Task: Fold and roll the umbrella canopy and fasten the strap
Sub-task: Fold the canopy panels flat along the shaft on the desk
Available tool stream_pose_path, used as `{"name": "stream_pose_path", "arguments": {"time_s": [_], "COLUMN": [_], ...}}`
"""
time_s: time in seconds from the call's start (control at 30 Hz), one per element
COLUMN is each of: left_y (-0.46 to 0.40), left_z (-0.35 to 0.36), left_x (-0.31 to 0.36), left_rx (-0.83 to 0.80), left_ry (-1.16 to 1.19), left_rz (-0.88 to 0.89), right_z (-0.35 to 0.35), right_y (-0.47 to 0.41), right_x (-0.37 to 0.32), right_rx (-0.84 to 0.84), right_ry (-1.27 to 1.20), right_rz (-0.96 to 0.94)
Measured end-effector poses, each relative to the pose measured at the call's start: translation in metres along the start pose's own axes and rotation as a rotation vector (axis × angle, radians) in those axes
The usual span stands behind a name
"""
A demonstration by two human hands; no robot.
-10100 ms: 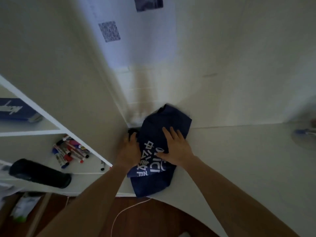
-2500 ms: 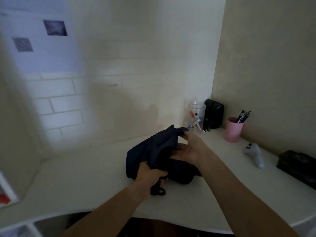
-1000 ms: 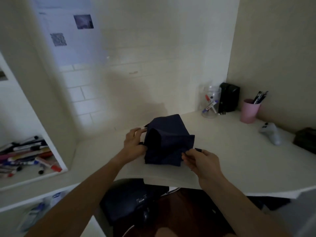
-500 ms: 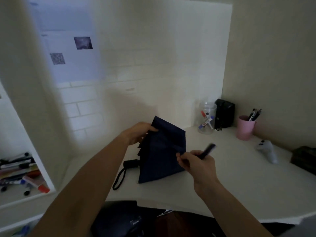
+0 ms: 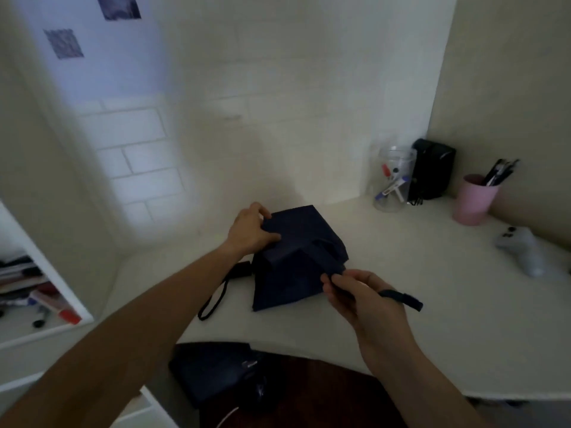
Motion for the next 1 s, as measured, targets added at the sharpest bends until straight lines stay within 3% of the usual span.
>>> {"name": "stream_pose_path", "arguments": {"time_s": [0.23,0.37,0.47,0.6,0.7,0.77,0.83,0.93,1.0], "left_y": [0.101,0.170,0.201,0.226,0.230,0.231,0.233,0.230,0.230], "left_z": [-0.033,-0.005,0.010,0.029,0.038,0.040,0.035,0.027,0.028], "left_x": [0.019,0.015,-0.002,-0.016,-0.028,-0.032,-0.035,-0.040,-0.040], "left_rx": [0.207,-0.015,-0.029,-0.104,-0.121,-0.142,-0.101,-0.021,-0.022], "left_ry": [0.039,-0.049,-0.258,-0.226,-0.096,0.121,0.360,0.578,0.645], "left_rz": [0.126,0.102,0.078,0.023,-0.020,-0.101,-0.182,-0.258,-0.286], "right_z": [-0.069,-0.110,-0.130,-0.153,-0.176,-0.200,-0.213,-0.157,-0.101], "right_y": [0.064,0.079,0.080,0.073,0.066,0.057,0.051,0.048,0.034], "right_x": [0.036,0.086,0.141,0.193,0.194,0.167,0.113,0.036,0.011], "right_rx": [0.075,0.161,0.239,0.346,0.443,0.590,0.664,0.402,0.184], "right_ry": [-0.079,-0.157,-0.173,-0.082,0.043,0.161,0.428,0.795,0.941], "right_rz": [-0.057,0.025,0.192,0.398,0.466,0.333,-0.010,-0.544,-0.646]}}
Point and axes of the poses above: each hand's wrist, its own y-axis away from the middle knuckle, its own z-axis out of the palm, x = y × z, the point moved 8 cm from there along -y, towards the middle knuckle, and after that the axes turned 10 degrees about x, right-handed, at the moved point
